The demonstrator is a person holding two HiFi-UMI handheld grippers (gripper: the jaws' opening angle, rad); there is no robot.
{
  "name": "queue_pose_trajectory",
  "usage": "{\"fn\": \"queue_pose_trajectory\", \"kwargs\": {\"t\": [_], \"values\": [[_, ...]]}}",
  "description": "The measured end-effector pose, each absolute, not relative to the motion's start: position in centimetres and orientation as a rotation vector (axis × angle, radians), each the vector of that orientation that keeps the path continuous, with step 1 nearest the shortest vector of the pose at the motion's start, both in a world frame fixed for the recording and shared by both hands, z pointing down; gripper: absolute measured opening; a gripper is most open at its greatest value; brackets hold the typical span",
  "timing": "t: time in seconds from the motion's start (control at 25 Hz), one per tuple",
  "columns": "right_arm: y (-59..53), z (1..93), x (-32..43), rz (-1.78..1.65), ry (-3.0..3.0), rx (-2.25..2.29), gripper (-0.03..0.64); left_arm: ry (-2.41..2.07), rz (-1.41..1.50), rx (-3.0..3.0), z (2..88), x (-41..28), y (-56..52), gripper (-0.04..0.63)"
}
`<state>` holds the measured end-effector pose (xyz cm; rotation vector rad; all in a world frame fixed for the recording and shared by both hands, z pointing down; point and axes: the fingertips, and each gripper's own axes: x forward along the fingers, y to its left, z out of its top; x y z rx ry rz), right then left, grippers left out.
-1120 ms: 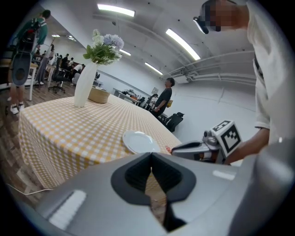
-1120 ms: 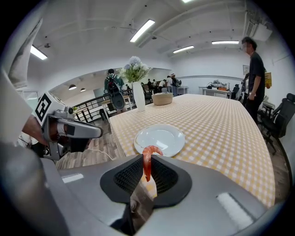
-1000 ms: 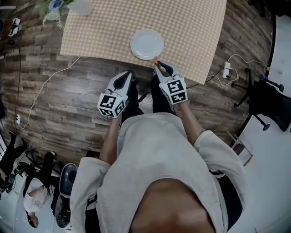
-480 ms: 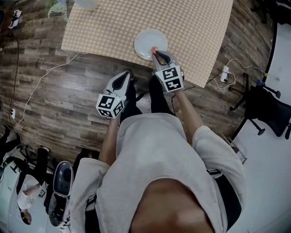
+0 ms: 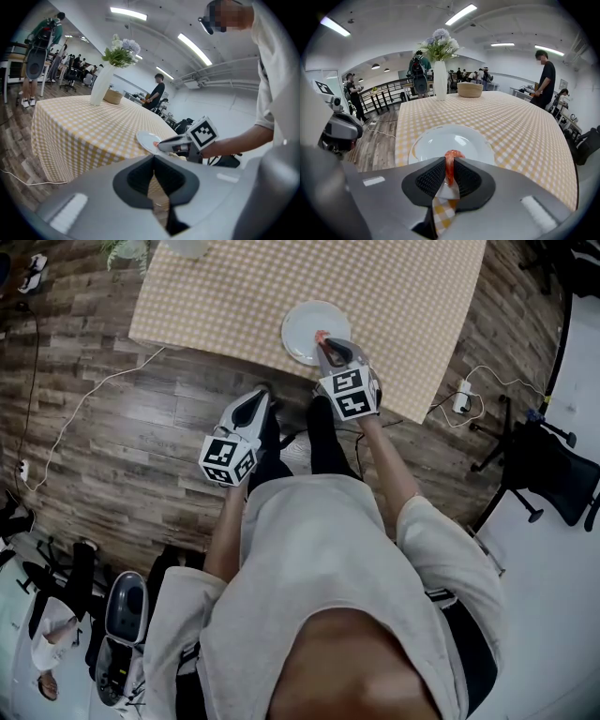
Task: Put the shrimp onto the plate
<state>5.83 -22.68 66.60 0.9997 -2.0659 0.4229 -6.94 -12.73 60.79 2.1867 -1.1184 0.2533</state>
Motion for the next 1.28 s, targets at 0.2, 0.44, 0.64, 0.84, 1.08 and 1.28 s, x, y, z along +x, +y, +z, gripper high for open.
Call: {"fn": "queue_pose_trajectory", "kwargs": {"t": [0.2,0.44,0.64,0.84,1.08,1.28], "values": [[-22.9,66.8,5.7,0.413,-2.061,1.005,0.058,-1.124,0.251,2.183,60.9,-7.1,-12.5,0.009],[-22.8,66.8,5.8,0.418,-2.061,1.012,0.064,-1.129,0.247,2.179,60.8,-7.2,-12.2,0.009],[-22.7,66.7,6.3,0.46,-2.059,1.024,0.077,-1.142,0.24,2.179,60.6,-7.3,-12.1,0.009],[-22.8,66.3,6.6,0.519,-2.084,1.025,0.134,-1.148,0.236,2.18,60.6,-7.2,-11.8,0.009],[-22.9,65.4,6.1,0.514,-2.096,1.027,0.119,-1.151,0.222,2.194,60.0,-7.6,-12.4,0.009],[-21.9,63.0,5.4,0.469,-2.106,1.089,0.028,-1.151,0.2,2.239,57.8,-8.0,-13.1,0.009]]}}
